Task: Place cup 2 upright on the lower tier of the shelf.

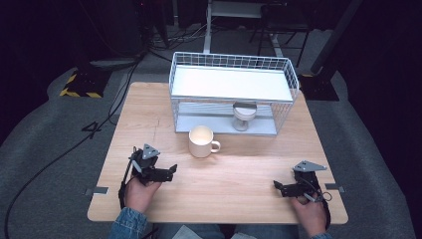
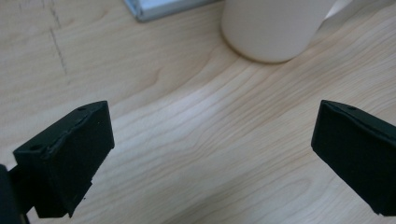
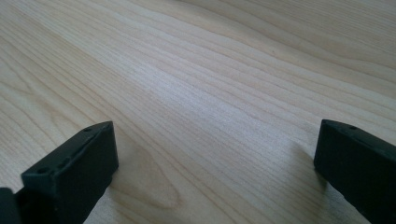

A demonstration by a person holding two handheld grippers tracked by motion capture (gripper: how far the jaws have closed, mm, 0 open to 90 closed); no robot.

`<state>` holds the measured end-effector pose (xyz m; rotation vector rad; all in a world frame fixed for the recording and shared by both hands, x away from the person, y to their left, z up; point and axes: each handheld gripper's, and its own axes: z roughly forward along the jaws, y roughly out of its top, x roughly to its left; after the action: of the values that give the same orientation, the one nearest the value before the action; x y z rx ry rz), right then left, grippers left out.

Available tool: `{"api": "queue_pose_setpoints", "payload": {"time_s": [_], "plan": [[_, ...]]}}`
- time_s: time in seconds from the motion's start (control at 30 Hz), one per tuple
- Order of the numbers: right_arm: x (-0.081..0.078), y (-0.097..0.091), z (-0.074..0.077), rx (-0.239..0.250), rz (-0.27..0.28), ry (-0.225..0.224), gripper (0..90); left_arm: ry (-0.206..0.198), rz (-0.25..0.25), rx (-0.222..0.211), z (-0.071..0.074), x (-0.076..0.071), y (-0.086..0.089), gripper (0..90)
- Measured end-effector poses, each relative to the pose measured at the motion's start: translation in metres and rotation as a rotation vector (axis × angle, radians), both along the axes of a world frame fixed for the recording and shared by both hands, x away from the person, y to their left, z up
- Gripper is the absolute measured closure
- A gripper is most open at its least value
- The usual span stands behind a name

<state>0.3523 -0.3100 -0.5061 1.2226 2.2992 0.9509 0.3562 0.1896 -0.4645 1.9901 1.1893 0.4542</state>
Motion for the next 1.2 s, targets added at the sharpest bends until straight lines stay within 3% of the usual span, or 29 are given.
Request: {"api": "queue_pose_setpoints", "payload": {"time_s": [0.27, 0.5, 0.6, 0.77, 0.97, 1.2], "plan": [[0.0, 0.0, 0.0, 0.0, -0.004, 0.0, 0.0, -0.022, -0.052, -0.021, 0.012, 0.011, -0.023, 0.0], [0.0, 0.001, 0.0, 0.0, -0.009, 0.0, 0.0, -0.049, -0.058, -0.043, 0.014, 0.026, -0.047, 0.0], [0.0, 0.001, 0.0, 0.0, -0.009, 0.0, 0.0, -0.067, -0.044, -0.051, 0.011, 0.032, -0.056, 0.0], [0.0, 0.001, 0.0, 0.0, -0.009, 0.0, 0.0, -0.062, -0.021, -0.054, 0.002, 0.043, -0.07, 0.0], [0.0, 0.001, 0.0, 0.0, -0.009, 0.0, 0.0, -0.085, 0.015, -0.094, -0.004, 0.053, -0.079, 0.0], [0.001, 0.001, 0.0, 0.0, -0.009, -0.001, 0.0, -0.077, 0.007, -0.098, -0.015, 0.063, -0.09, 0.0]]}}
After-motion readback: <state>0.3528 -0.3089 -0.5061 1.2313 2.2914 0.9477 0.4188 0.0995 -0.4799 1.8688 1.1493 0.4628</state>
